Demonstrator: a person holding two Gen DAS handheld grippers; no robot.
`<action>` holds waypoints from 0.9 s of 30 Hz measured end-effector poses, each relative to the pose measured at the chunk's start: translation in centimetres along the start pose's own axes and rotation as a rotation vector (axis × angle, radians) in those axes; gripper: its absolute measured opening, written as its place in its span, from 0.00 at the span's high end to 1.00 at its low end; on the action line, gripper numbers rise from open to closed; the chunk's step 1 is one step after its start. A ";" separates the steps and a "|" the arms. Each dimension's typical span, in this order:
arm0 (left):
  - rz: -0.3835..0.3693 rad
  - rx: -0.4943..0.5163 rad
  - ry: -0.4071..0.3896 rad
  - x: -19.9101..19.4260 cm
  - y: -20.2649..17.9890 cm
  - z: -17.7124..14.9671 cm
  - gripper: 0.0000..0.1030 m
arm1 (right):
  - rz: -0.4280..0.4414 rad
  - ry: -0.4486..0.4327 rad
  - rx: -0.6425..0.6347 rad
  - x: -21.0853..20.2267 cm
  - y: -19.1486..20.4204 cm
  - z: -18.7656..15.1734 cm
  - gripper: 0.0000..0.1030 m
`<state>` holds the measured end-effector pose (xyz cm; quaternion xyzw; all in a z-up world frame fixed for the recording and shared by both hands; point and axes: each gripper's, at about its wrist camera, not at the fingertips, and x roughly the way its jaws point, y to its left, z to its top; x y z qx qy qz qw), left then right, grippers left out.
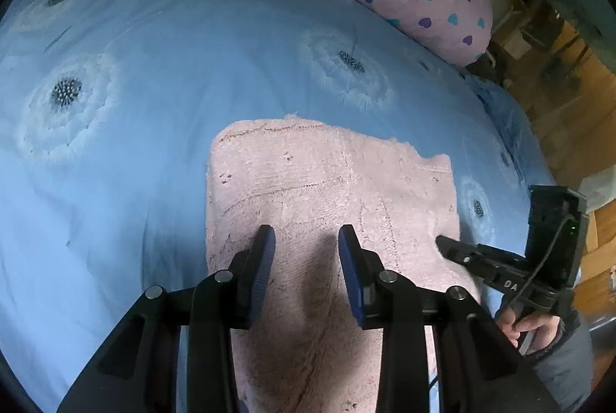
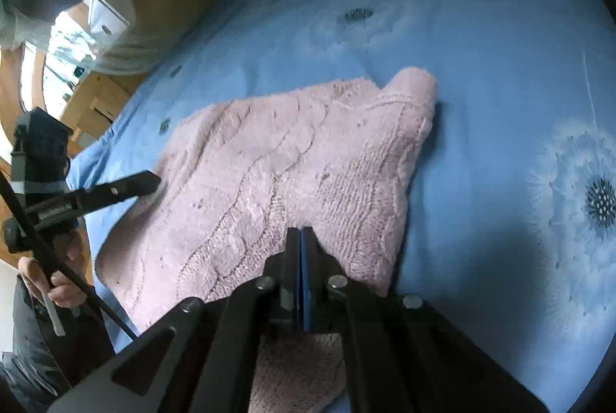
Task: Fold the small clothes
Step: 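Grasp the cardigan edge with the right gripper, tuck it under, release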
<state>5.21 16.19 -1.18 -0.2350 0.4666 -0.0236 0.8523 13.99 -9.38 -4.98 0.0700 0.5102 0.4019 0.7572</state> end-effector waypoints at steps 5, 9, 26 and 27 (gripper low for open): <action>-0.055 0.075 -0.098 -1.6 -0.8 -0.2 0.74 | 0.022 -0.040 0.024 -2.3 0.3 -0.4 0.87; -0.037 0.098 -0.063 -1.7 -0.3 -0.6 0.74 | 0.062 -0.068 0.024 -3.8 1.1 -0.5 0.62; -0.219 -0.119 0.077 -0.1 6.7 -4.5 0.36 | 0.075 -0.054 0.146 -6.8 -4.7 -4.0 0.46; -0.268 -0.143 0.117 0.2 6.9 -4.7 0.36 | 0.102 -0.049 0.170 -6.6 -5.1 -4.1 0.46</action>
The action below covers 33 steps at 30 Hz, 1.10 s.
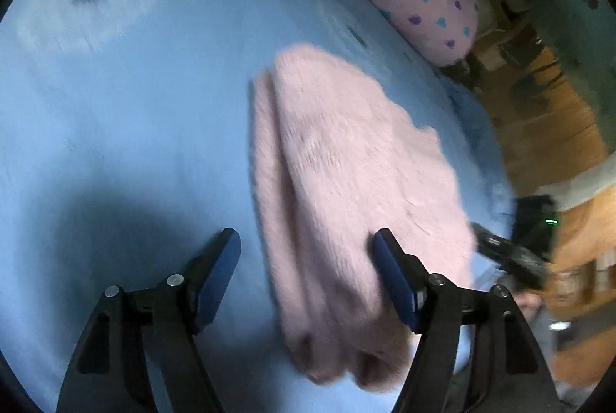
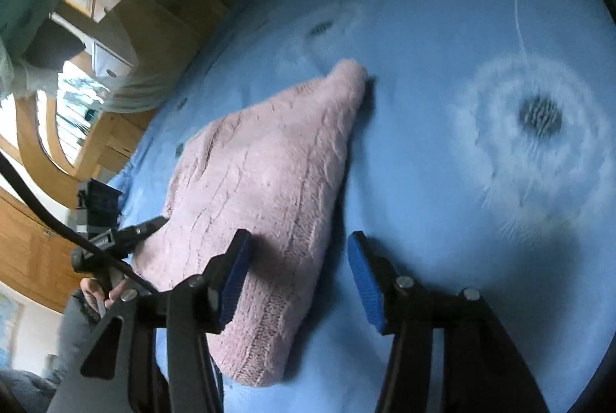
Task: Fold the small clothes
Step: 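Grasp the cardigan edge with the right gripper, tuck it under, release, then close both grippers on the folded cardigan end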
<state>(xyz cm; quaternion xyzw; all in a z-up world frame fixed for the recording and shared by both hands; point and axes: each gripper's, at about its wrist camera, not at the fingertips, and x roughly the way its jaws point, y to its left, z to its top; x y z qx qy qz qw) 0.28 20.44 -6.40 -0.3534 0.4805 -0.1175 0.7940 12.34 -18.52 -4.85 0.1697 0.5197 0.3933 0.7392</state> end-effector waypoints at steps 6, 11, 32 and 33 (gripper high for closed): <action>0.036 0.042 0.009 0.6 -1.4 -0.6 0.36 | 0.049 0.016 0.045 1.1 -0.5 0.2 0.46; 0.099 0.090 -0.016 1.4 -2.7 -0.7 0.35 | 0.075 0.021 0.063 1.4 -0.9 0.0 0.44; -0.024 0.009 -0.020 4.2 -1.8 3.4 0.31 | 0.099 0.097 0.034 5.5 1.3 0.0 0.26; -0.043 -0.007 -0.031 4.0 -1.4 3.2 0.32 | 0.102 0.095 0.035 5.5 1.3 -0.1 0.26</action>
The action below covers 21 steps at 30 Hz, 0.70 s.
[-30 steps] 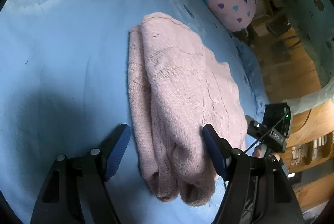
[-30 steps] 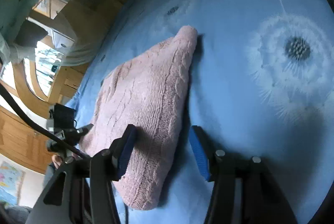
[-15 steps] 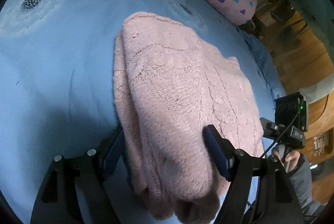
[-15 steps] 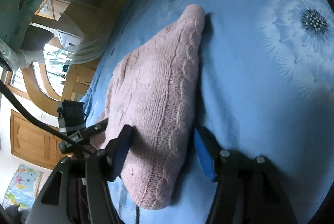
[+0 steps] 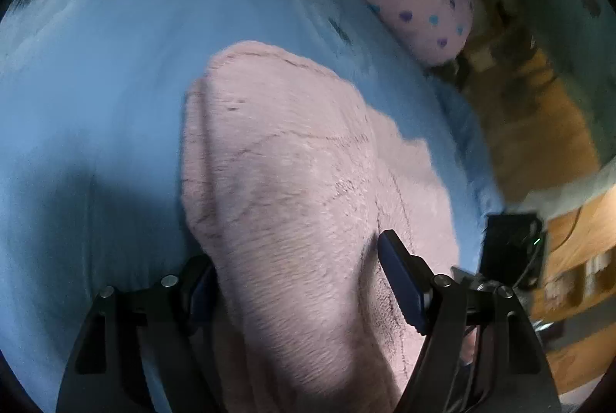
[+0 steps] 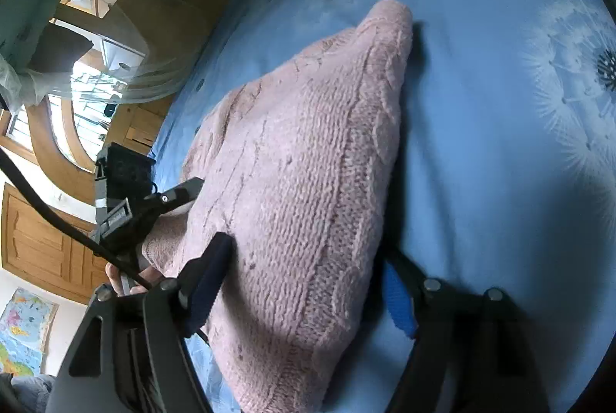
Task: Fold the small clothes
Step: 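Close both grippers on the folded cardigan end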
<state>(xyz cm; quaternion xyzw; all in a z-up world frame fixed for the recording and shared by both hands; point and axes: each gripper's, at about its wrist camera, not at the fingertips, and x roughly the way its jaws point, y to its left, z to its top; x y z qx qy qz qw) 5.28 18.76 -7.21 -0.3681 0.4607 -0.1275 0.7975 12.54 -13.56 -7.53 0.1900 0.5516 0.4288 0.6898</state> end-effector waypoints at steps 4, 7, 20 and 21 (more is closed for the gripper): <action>0.033 0.032 0.022 -0.7 -0.3 -0.9 0.32 | 0.005 -0.001 0.003 0.0 0.3 0.1 0.26; 0.052 0.026 0.022 -1.1 -0.5 -1.6 0.32 | 0.003 0.001 0.002 0.1 0.4 0.2 0.26; -0.073 -0.041 0.031 -0.1 1.5 0.6 0.58 | 0.015 -0.012 0.004 0.0 -0.4 0.5 0.26; -0.086 -0.054 0.028 0.0 1.8 0.8 0.58 | 0.024 -0.018 0.011 0.0 -0.5 0.7 0.26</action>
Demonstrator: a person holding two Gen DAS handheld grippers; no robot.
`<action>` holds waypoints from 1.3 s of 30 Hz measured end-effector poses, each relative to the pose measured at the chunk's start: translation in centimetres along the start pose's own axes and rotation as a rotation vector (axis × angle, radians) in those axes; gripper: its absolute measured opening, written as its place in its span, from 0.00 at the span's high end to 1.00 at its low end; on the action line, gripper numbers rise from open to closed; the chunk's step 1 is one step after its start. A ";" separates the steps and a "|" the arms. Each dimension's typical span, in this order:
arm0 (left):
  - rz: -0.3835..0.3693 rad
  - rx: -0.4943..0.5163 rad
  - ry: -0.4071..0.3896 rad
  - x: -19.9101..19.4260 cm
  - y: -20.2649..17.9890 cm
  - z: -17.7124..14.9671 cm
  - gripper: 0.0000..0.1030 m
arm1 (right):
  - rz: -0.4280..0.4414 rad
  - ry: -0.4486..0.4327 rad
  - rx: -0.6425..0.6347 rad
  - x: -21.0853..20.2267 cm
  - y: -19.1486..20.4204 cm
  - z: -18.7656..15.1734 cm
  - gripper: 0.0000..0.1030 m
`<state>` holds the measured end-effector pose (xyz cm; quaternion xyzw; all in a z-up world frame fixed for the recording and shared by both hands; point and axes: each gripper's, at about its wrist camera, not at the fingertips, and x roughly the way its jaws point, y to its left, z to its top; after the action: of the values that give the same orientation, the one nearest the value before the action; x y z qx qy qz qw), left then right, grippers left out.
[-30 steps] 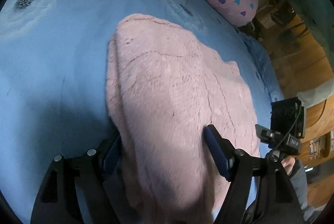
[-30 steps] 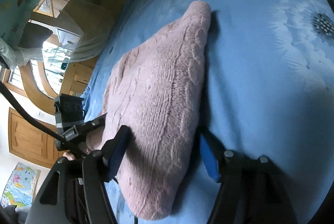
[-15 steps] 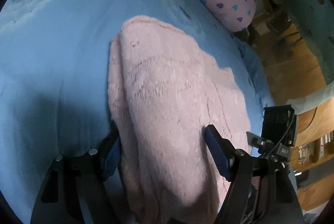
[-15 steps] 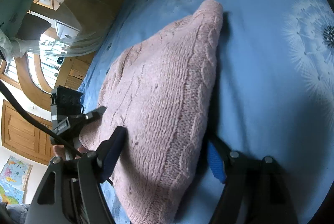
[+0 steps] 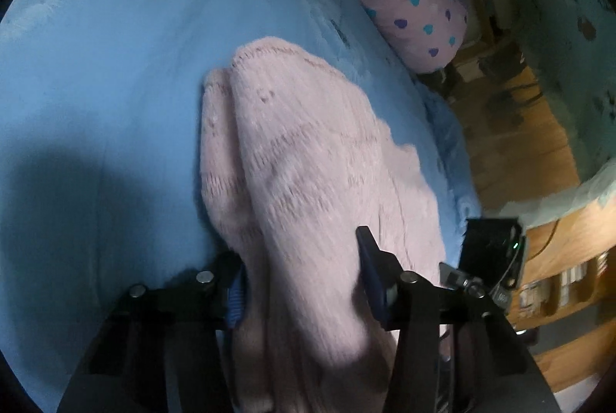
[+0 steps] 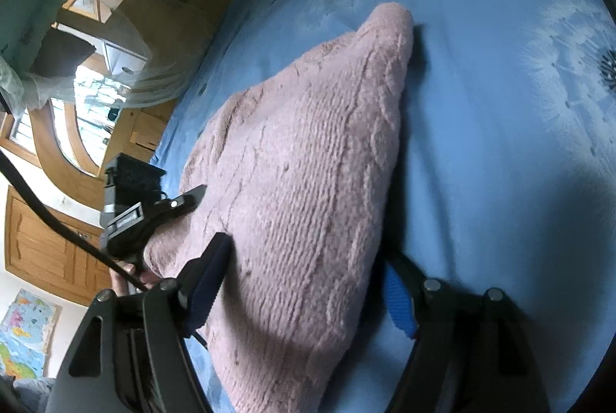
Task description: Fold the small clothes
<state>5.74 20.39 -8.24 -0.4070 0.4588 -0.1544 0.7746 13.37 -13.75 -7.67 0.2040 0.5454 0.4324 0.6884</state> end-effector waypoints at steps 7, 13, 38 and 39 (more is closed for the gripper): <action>0.011 0.014 -0.012 0.0 -0.1 -0.2 0.64 | 0.052 -0.038 0.052 -0.1 -1.3 0.7 0.29; 0.030 0.030 -0.050 -0.3 -1.0 -0.7 0.76 | 0.011 -0.063 -0.014 -0.4 -0.1 0.5 0.57; 0.033 0.300 -0.148 1.5 -14.4 5.5 0.77 | -0.048 -0.246 -0.133 -10.9 2.8 6.8 0.59; 0.034 0.308 -0.147 2.1 -14.7 6.0 0.77 | -0.051 -0.253 -0.132 -11.3 2.5 7.3 0.59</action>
<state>13.86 12.92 3.44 -0.2861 0.3787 -0.1797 0.8617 18.90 -20.27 3.08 0.1971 0.4296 0.4205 0.7745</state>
